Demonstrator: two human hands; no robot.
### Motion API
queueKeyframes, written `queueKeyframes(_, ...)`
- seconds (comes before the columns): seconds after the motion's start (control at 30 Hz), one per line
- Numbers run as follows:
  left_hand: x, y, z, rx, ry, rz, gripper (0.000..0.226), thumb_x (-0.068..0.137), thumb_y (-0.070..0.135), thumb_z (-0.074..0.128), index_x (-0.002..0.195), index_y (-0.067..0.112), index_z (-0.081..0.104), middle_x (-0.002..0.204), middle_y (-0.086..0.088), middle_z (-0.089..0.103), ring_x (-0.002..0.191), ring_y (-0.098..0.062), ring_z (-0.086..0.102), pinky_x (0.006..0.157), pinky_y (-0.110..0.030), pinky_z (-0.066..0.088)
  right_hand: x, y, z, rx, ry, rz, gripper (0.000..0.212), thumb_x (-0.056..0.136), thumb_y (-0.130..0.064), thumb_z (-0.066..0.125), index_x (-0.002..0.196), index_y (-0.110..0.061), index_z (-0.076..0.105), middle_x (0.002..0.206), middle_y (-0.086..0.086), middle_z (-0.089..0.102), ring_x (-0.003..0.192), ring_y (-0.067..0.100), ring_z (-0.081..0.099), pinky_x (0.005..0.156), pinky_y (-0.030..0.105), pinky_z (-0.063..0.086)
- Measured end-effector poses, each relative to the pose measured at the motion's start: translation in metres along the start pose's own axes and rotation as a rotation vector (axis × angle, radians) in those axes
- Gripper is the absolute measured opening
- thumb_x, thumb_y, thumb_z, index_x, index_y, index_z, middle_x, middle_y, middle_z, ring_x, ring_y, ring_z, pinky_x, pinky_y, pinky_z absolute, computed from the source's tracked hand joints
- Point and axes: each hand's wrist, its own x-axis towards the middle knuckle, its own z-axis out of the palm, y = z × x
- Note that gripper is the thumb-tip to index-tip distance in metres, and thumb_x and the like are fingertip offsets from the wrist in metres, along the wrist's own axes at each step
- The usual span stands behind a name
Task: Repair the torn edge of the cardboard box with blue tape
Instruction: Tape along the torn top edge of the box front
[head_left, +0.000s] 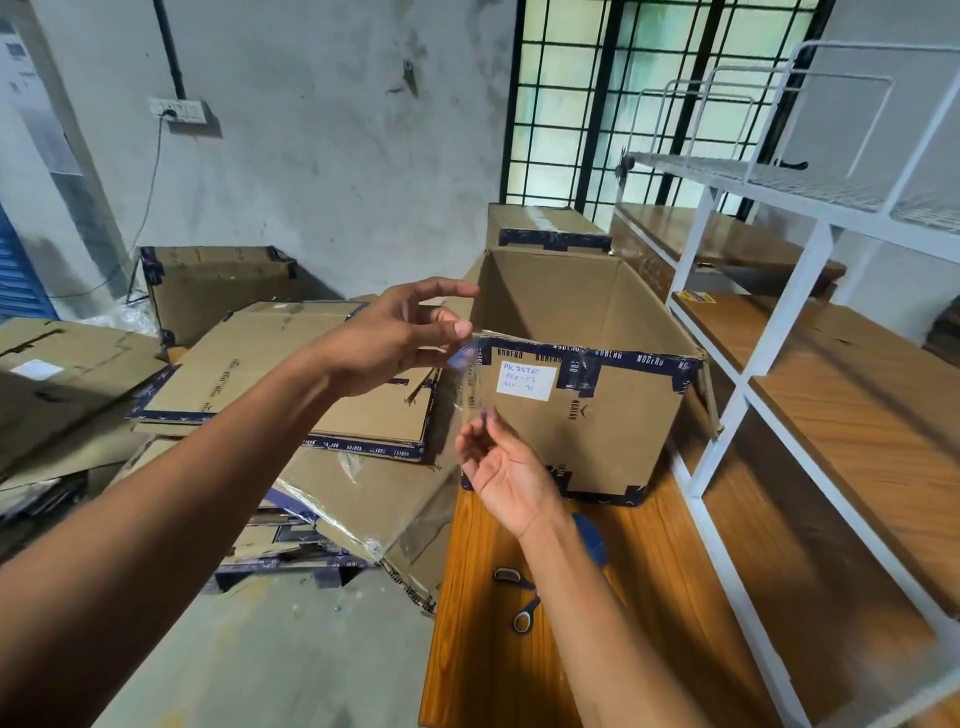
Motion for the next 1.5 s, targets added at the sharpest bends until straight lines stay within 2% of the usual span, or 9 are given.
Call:
queueKeyframes(0.17,0.001,-0.009,-0.009,0.027,0.055,-0.028,0.049,0.1,0.006,0.068,0.147,0.017,0.057,0.094,-0.009,0.07,0.094,-0.018,0.076,0.081,-0.029,0.062,-0.003,-0.026,-0.011,-0.141,0.067,-0.087,0.01,0.098,-0.008,0.063,0.106,-0.004,0.068,0.091,0.011,0.071,0.087,0.021,0.071,0.077,0.031,0.064)
queueKeyframes(0.37,0.017,-0.031,-0.01,0.091,0.168,-0.011,0.047,0.095,0.009,0.077,0.139,0.017,0.063,0.097,-0.009,0.072,0.096,-0.022,0.077,0.096,-0.044,0.063,-0.005,-0.079,-0.018,-0.45,0.136,-0.229,0.019,0.101,-0.011,0.065,0.119,-0.005,0.065,0.108,0.011,0.072,0.093,0.021,0.071,0.08,0.03,0.061)
queueKeyframes(0.57,0.04,-0.049,0.004,0.047,0.238,0.052,0.046,0.096,0.002,0.074,0.139,0.013,0.061,0.107,-0.016,0.078,0.107,-0.031,0.078,0.096,-0.045,0.064,-0.011,-0.135,-0.001,-0.94,0.306,-0.396,0.011,0.097,-0.018,0.074,0.108,-0.014,0.076,0.101,0.008,0.078,0.093,0.016,0.071,0.08,0.033,0.059)
queueKeyframes(0.73,0.065,-0.06,0.021,0.014,0.319,0.101,0.042,0.094,0.007,0.077,0.133,0.016,0.063,0.102,-0.013,0.08,0.098,-0.028,0.079,0.089,-0.042,0.065,-0.016,-0.166,0.013,-1.199,0.409,-0.517,0.011,0.097,-0.022,0.074,0.106,-0.025,0.078,0.1,-0.003,0.081,0.098,0.009,0.075,0.078,0.03,0.06)
queueKeyframes(0.83,0.077,-0.062,0.031,0.031,0.39,0.11,0.039,0.096,0.009,0.077,0.131,0.017,0.063,0.093,-0.005,0.08,0.094,-0.027,0.081,0.079,-0.033,0.063,-0.015,-0.175,0.014,-1.231,0.453,-0.565,0.012,0.097,-0.021,0.073,0.108,-0.022,0.077,0.096,-0.003,0.079,0.08,-0.002,0.073,0.069,0.022,0.06)
queueKeyframes(0.93,0.09,-0.064,0.037,0.055,0.451,0.105,0.036,0.096,0.011,0.077,0.129,0.018,0.064,0.09,-0.003,0.08,0.09,-0.023,0.081,0.087,-0.044,0.066,-0.006,-0.181,0.011,-1.23,0.503,-0.6,0.015,0.096,-0.024,0.075,0.11,-0.019,0.079,0.096,-0.001,0.078,0.079,0.003,0.07,0.062,0.017,0.057)
queueKeyframes(1.03,0.107,-0.067,0.039,0.136,0.531,0.091,0.039,0.095,0.015,0.08,0.131,0.019,0.063,0.091,-0.003,0.081,0.086,-0.018,0.081,0.088,-0.048,0.067,0.014,-0.188,0.005,-1.234,0.564,-0.612,0.014,0.095,-0.022,0.076,0.108,-0.02,0.081,0.096,-0.003,0.079,0.082,0.008,0.071,0.066,0.023,0.061)
queueKeyframes(1.37,0.186,-0.079,0.016,0.32,0.647,-0.074,0.085,0.089,0.017,0.087,0.161,0.018,0.042,0.093,0.001,0.08,0.085,-0.013,0.08,0.088,-0.043,0.067,0.125,-0.228,-0.025,-1.287,0.608,-0.498,0.008,0.089,-0.021,0.078,0.084,-0.026,0.084,0.079,-0.009,0.08,0.064,0.005,0.07,0.064,0.027,0.061)
queueKeyframes(1.5,0.221,-0.086,-0.009,0.373,0.664,-0.159,0.1,0.085,0.013,0.09,0.166,0.023,0.032,0.1,-0.003,0.08,0.083,-0.015,0.08,0.084,-0.042,0.067,0.17,-0.243,-0.034,-1.279,0.583,-0.425,0.004,0.088,-0.02,0.08,0.09,-0.022,0.082,0.076,-0.007,0.08,0.065,0.007,0.071,0.064,0.029,0.063)
